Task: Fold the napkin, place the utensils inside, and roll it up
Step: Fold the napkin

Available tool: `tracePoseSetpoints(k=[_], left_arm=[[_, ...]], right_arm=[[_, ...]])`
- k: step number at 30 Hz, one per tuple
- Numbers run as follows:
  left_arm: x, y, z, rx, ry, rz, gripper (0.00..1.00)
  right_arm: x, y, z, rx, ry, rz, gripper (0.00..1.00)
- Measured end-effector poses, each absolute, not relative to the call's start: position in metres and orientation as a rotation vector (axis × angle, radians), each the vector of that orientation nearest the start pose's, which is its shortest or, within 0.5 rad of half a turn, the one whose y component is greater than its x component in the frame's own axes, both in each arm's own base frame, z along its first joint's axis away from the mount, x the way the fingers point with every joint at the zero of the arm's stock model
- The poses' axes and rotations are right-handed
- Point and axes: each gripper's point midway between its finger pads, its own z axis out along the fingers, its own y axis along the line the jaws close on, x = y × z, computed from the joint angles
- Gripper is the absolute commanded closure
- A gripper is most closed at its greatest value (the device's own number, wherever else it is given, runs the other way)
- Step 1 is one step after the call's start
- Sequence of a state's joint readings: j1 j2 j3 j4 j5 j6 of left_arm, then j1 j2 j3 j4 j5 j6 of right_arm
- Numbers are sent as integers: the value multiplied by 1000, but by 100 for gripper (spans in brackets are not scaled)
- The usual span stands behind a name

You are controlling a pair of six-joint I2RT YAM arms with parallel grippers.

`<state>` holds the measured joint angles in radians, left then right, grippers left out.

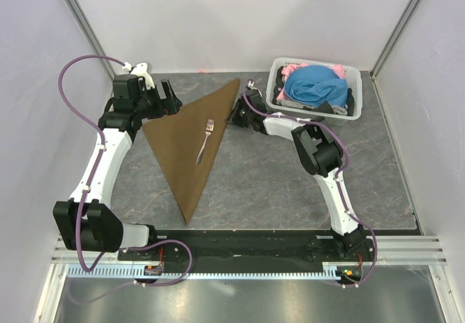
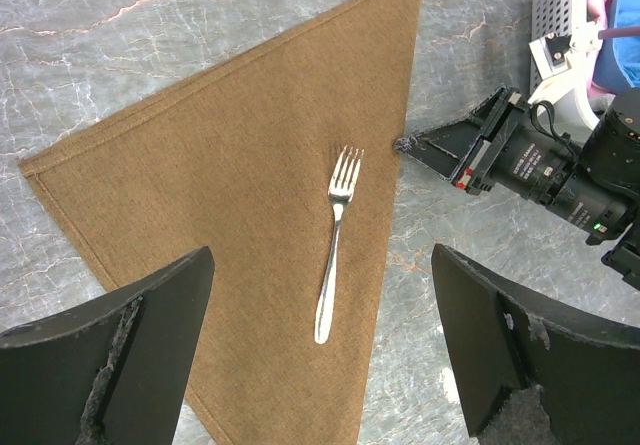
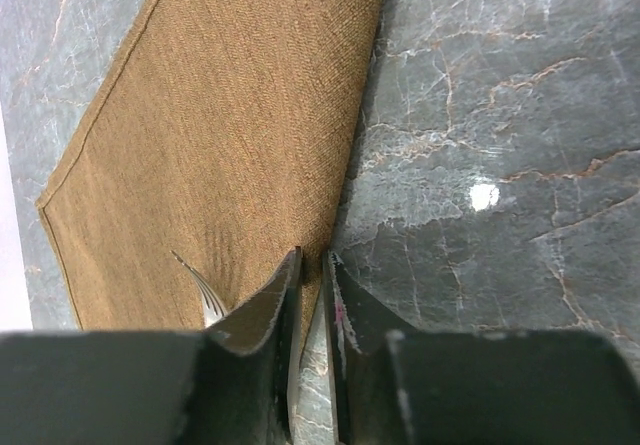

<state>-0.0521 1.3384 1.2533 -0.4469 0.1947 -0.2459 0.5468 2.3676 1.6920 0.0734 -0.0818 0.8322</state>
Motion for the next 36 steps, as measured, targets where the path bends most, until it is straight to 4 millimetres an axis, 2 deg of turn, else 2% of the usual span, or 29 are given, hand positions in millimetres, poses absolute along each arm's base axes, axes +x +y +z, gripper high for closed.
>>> tracePoseSetpoints(k=[4,11,14,26,33,36], left_arm=[[396,-65,251,-87,2113,-383,3],[396,-65,251,-86,2113,-385,3],[395,-65,251,-85,2113,-386,3],[395,-68,251,-76,2113,-402,3],[394,-68,252,-76,2111,-402,3],[394,-67,254,-75,2107,-401,3]], right_arm=[[510,363,28,273,2292,841,100],[508,363,25,281,2285,856,100],[502,359,24,314,2271,876,100],[433,346,22,494,2253,878,100],[374,367,21,561,2238,955,100],[350,372,20,571,2245,989,87]])
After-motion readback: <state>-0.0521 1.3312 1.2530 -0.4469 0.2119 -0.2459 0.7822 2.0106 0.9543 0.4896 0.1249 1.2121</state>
